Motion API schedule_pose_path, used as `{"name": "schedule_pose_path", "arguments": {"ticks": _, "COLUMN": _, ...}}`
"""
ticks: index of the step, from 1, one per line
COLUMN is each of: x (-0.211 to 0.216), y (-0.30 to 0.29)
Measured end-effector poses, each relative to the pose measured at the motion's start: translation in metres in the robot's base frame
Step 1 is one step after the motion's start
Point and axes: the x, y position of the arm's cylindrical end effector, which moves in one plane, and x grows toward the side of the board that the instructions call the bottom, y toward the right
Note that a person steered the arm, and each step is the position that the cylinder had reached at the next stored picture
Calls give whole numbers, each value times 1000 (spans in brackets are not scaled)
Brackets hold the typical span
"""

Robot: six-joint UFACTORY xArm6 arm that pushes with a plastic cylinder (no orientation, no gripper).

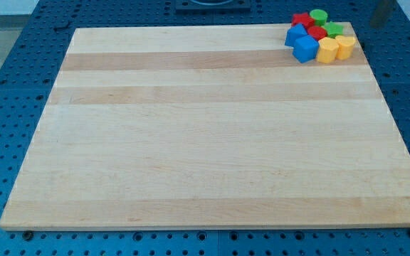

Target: Nudge the group of blocks towards left

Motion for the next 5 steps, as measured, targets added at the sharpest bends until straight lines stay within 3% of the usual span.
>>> {"name": "schedule_pose_path", "arguments": {"ticks": 2, "x": -2, "y": -4}}
{"name": "schedule_pose_path", "arguments": {"ticks": 5, "x": 71, "y": -134}}
